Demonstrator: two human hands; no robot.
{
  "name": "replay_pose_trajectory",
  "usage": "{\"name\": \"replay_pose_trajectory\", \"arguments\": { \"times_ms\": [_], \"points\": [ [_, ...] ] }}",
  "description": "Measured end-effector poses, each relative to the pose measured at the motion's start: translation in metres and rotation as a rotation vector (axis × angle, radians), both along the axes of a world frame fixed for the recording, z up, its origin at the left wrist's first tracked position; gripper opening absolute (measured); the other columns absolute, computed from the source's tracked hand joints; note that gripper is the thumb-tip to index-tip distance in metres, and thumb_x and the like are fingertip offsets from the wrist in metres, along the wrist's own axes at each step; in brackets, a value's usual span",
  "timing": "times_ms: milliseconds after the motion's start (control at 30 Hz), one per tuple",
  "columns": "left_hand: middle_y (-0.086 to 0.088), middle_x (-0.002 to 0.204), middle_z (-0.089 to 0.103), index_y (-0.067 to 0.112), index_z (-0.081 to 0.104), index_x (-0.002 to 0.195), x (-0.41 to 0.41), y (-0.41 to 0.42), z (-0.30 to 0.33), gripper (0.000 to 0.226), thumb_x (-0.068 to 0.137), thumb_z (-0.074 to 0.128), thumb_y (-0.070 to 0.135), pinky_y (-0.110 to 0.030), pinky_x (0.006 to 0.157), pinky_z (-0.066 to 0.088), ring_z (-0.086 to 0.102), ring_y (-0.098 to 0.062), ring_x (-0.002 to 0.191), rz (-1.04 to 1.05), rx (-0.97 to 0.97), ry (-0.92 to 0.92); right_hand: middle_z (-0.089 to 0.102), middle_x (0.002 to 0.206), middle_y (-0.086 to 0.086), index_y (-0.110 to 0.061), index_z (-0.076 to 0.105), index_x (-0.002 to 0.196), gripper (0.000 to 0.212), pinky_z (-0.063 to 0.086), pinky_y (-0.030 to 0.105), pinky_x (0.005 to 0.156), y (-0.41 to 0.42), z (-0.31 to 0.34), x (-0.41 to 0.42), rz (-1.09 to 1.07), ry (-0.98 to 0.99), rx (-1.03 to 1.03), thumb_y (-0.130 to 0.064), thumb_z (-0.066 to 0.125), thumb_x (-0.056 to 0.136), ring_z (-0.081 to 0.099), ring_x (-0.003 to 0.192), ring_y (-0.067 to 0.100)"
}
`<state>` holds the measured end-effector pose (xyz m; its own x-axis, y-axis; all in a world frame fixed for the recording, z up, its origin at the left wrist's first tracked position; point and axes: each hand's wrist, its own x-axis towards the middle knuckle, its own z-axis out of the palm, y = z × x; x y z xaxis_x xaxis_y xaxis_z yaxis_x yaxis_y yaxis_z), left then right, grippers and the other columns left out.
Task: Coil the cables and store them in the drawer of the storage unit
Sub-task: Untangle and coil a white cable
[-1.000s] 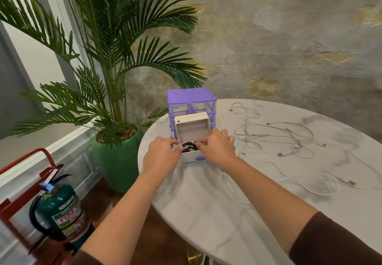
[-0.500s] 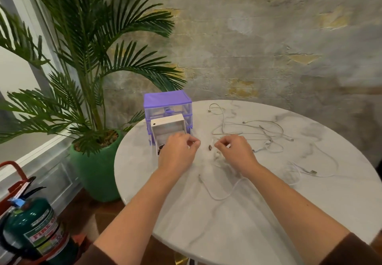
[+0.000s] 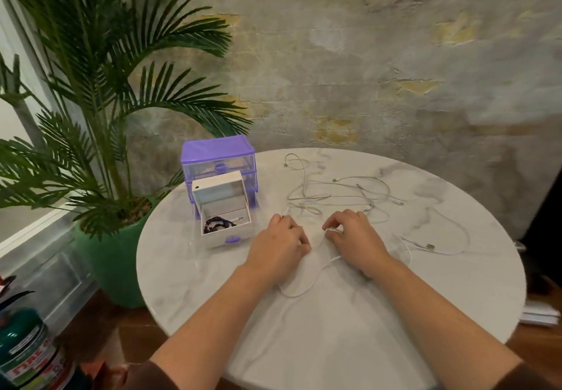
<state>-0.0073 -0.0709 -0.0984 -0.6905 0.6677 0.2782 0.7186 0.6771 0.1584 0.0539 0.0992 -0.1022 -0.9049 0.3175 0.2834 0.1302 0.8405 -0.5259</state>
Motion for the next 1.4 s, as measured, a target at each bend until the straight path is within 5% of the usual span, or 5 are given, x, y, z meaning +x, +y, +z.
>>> {"name": "replay_pose_trajectory", "arguments": {
  "times_ms": [267,500,767,1133,1400],
  "points": [
    [0.010,0.093,0.059,0.021,0.056,0.086,-0.006,0.005,0.022,0.033,0.099,0.040,0.047,-0.036,0.088,0.038,0.045,-0.014,0.099,-0.065,0.356,-0.046,0.069,0.080,-0.011,-0.033,0.064,0.095,0.027,0.044,0.030,0.061,0.002,0.026,-0.001,-0.172,0.192,-0.228,-0.055,0.049,0.093,0.060,0.073,0.007],
    [0.002,0.050,0.038,0.014,0.043,0.069,-0.004,0.015,0.052,0.041,0.095,0.055,0.044,-0.032,0.062,0.051,0.045,-0.011,0.045,0.024,1.046,-0.692,0.069,0.071,-0.008,-0.033,0.076,0.080,0.046,0.043,0.032,0.064,-0.003,0.045,-0.011,-0.190,0.120,-0.293,-0.066,0.045,0.090,0.061,0.073,0.011],
    [0.005,0.057,0.033,0.008,0.062,0.096,-0.021,0.017,0.048,0.027,0.102,0.040,0.021,-0.016,0.049,0.034,0.030,-0.006,0.046,-0.089,1.580,-1.417,0.068,0.078,-0.008,-0.033,0.067,0.087,0.031,0.049,0.034,0.071,-0.002,0.016,-0.017,-0.104,-0.038,-0.114,-0.053,0.045,0.096,0.063,0.080,0.018],
    [0.006,0.056,0.032,0.013,0.062,0.099,-0.030,0.030,0.036,0.033,0.103,0.037,0.033,-0.018,0.054,0.028,0.028,-0.006,0.050,-0.172,1.633,-1.398,0.068,0.097,-0.004,-0.023,0.065,0.097,0.039,0.046,0.033,0.076,-0.006,0.014,-0.011,-0.090,-0.109,0.158,-0.048,0.035,0.101,0.062,0.095,0.022],
    [0.011,0.126,0.065,0.028,0.054,0.130,-0.023,0.022,0.034,0.037,0.105,0.028,0.036,-0.031,0.102,0.038,0.060,-0.008,0.118,-0.300,1.390,-1.165,0.066,0.079,-0.009,-0.038,0.066,0.107,0.030,0.038,0.030,0.067,-0.020,0.025,0.006,-0.014,-0.032,0.147,-0.049,0.040,0.096,0.060,0.086,0.017]
  ]
}}
